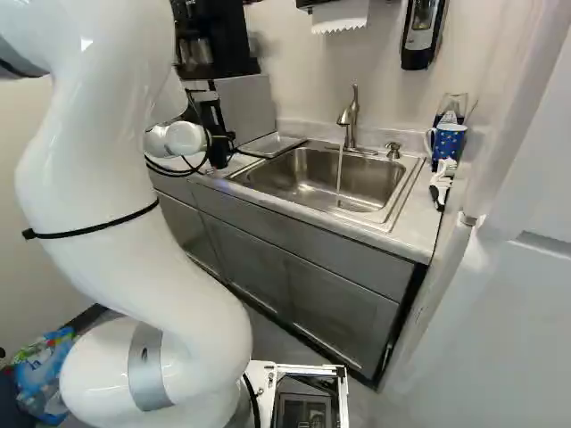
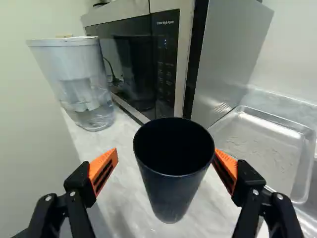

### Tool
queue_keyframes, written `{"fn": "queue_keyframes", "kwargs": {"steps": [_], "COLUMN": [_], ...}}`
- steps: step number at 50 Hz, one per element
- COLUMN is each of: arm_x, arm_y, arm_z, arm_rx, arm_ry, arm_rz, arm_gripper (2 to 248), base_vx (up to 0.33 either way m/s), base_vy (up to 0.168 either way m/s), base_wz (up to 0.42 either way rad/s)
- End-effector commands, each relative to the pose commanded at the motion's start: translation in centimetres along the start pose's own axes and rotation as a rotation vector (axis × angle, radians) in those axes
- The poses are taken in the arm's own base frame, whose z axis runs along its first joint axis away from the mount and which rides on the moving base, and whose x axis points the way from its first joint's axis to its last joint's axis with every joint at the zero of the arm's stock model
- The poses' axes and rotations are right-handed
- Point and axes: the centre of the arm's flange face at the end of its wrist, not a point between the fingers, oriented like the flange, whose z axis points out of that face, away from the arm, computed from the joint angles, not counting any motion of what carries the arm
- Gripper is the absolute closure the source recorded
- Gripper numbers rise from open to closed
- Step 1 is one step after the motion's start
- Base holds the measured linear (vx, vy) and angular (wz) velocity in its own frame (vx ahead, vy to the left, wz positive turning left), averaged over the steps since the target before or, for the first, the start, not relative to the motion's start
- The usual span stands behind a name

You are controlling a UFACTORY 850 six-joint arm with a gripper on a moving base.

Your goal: Rinse the cup and place it in the tray

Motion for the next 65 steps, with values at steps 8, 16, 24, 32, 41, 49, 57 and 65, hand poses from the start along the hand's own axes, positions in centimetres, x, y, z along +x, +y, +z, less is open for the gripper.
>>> {"fn": "queue_keyframes", "kwargs": {"steps": [8,16,24,32,41,49,57,65], "arm_x": [0.0,0.0,0.0,0.0,0.0,0.0,0.17,0.86], "arm_y": [0.0,0.0,0.0,0.0,0.0,0.0,0.0,0.36], "arm_z": [0.0,0.0,0.0,0.0,0.0,0.0,-0.07,-0.34], "arm_rx": [0.0,0.0,0.0,0.0,0.0,0.0,0.0,-0.006], "arm_ry": [0.0,0.0,0.0,0.0,0.0,0.0,0.003,0.017], "arm_rz": [0.0,0.0,0.0,0.0,0.0,0.0,0.0,0.002], "arm_gripper": [3,3,3,34,110,125,125,125], "base_vx": [0.0,0.0,0.0,0.0,0.0,0.0,0.0,0.0], "base_vy": [0.0,0.0,0.0,0.0,0.0,0.0,0.0,0.0], "base_wz": [0.0,0.0,0.0,0.0,0.0,0.0,0.0,0.0]}}
